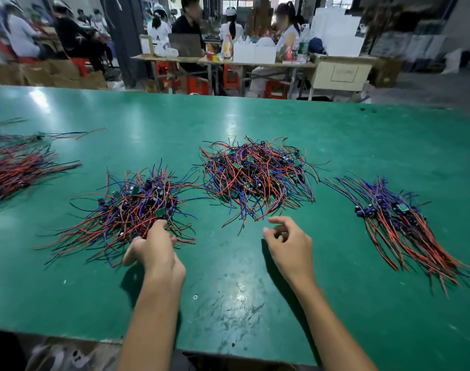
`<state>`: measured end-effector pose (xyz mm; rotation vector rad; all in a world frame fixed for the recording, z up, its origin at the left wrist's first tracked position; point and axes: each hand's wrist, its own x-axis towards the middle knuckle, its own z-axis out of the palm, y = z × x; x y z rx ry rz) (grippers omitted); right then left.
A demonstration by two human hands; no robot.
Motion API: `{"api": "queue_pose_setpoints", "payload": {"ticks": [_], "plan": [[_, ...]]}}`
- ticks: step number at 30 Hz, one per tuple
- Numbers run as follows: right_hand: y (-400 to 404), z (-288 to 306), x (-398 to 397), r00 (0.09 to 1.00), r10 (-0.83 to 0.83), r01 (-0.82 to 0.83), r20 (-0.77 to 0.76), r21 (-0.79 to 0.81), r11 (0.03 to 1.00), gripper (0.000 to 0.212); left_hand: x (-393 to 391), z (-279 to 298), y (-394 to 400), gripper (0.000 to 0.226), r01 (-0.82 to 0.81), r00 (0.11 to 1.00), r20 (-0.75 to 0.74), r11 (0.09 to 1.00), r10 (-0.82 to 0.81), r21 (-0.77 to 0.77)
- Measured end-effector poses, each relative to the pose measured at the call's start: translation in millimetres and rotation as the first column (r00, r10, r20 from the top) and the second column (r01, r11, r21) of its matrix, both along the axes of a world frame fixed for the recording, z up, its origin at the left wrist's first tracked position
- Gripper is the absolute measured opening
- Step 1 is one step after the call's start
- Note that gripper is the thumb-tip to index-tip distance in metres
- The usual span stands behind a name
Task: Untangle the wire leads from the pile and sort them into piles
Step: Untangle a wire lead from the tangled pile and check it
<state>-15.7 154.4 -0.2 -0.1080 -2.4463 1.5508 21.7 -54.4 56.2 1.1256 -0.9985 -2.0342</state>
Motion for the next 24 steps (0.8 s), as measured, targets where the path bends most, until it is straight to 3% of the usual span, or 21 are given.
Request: {"api": "queue_pose_setpoints", "payload": {"ticks": [3,7,9,12,16,21,24], "plan": [[-8,5,-10,0.999,-0.025,0.017,0.030,0.238,0.971,0.027,3,9,16,0.027,0.057,0.997,-0.047,0.998,-0.058,-0.016],[-17,11,-20,0.997,-0.072,0.048,0.036,0.449,0.892,0.024,-5,1,59,0.011,0.349,0.927,-0.021,0.881,-0.375,-0.319],[-17,8,-20,0.995,-0.098,0.083,0.014,0.430,0.899,0.021,-8,-14,73,0.013,0.440,0.893,0.129,0.782,-0.430,-0.441],[-15,8,-20,0.993,-0.117,0.109,0.007,0.312,0.944,0.019,-12,-34,84,0.012,0.444,0.896,0.276,0.671,-0.349,-0.593],[-21,11,-27,0.998,-0.057,0.040,0.017,0.516,0.856,0.034,-18,-38,89,0.013,0.475,0.879,0.366,0.610,-0.304,-0.635],[-15,13,-26,0.991,-0.122,0.097,0.049,0.345,0.934,0.024,-16,-43,86,0.016,0.440,0.898,0.312,0.598,-0.312,-0.670],[-11,12,-12,0.994,-0.092,0.103,-0.066,0.189,0.977,0.017,-17,-44,88,0.015,0.413,0.907,0.236,0.627,-0.348,-0.660]]}}
